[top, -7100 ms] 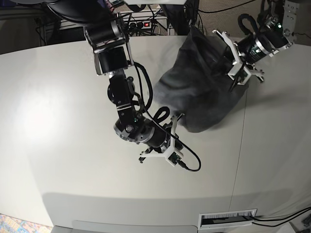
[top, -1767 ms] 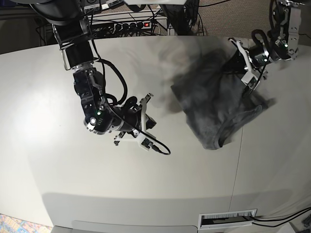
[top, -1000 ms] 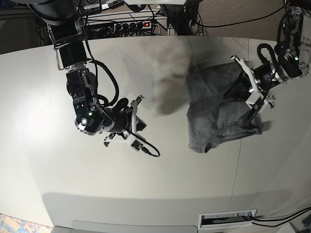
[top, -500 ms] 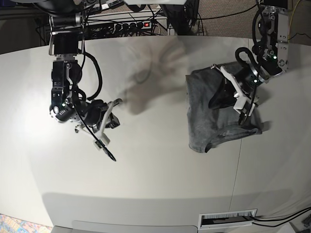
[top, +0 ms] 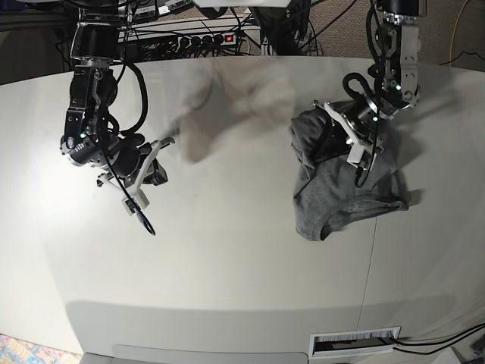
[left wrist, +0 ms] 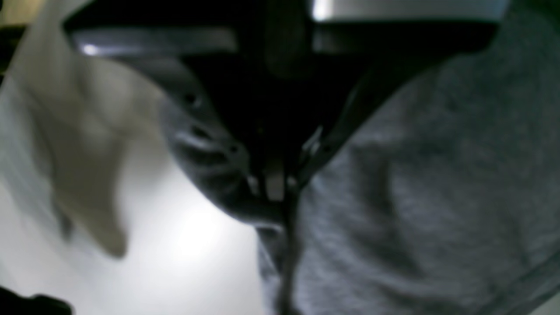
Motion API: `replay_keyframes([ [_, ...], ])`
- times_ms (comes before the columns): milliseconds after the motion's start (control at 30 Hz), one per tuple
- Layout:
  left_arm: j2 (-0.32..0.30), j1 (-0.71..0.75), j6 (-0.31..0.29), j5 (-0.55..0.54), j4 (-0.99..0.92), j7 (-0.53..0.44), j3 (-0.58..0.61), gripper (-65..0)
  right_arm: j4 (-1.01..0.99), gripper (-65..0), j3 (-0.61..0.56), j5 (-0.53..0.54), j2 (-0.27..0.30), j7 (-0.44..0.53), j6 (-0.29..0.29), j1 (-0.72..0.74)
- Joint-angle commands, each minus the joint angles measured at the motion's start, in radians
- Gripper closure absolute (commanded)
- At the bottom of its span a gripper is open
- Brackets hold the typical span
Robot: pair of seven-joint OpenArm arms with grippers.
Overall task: Fold the T-shirt properly
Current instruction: 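Drag the bundle with the left gripper toward the table edge and flatten it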
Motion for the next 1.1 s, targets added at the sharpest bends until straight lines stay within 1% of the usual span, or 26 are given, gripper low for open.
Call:
replay_keyframes([
  [0,-0.018,-0.024,0.026,0.043,-0.034,0.004,-0.005,0.0,0.016,0.0,0.005,0.017,0.014,0.018,0.002,0.02],
  [67,-0.035,-0.061,0.026,0.075,-0.101,-0.026,-0.005,0.0,0.016,0.0,0.005,0.017,0.014,0.017,0.002,0.019],
  [167,-0.069,-0.111,0.026,0.089,-0.15,-0.029,-0.005,0.0,0.016,0.0,0.005,0.017,0.014,0.009,0.002,0.019],
  [400,-0.187,-0.187,0.026,0.085,-0.197,-0.032,-0.005,0.0,0.016,0.0,0.005,0.019,0.014,0.008,0.002,0.019],
  [500,-0.231,-0.216,0.026,0.085,-0.231,-0.06,-0.005,0.0,0.016,0.0,0.005,0.053,0.014,0.006,0.002,0.019],
  [600,-0.261,-0.23,-0.016,0.083,-0.249,-0.059,-0.005,0.0,0.016,0.0,0.005,0.069,0.014,0.002,0.002,0.019],
  [633,-0.272,-0.229,-0.032,0.071,-0.249,-0.052,-0.005,0.0,0.016,0.0,0.005,0.069,0.014,-0.001,0.003,0.019],
  [700,-0.288,-0.224,-0.058,-0.003,-0.249,-0.007,-0.005,0.0,0.017,0.0,0.005,0.069,0.014,-0.002,0.003,0.019],
  [833,-0.301,-0.221,-0.117,-0.117,-0.248,0.077,-0.005,0.0,0.018,0.0,0.005,0.069,0.014,0.002,0.003,0.02],
  [1067,-0.307,-0.218,-0.122,-0.275,-0.248,0.198,-0.005,0.0,0.018,0.0,0.005,0.069,0.014,0.023,0.003,0.02],
])
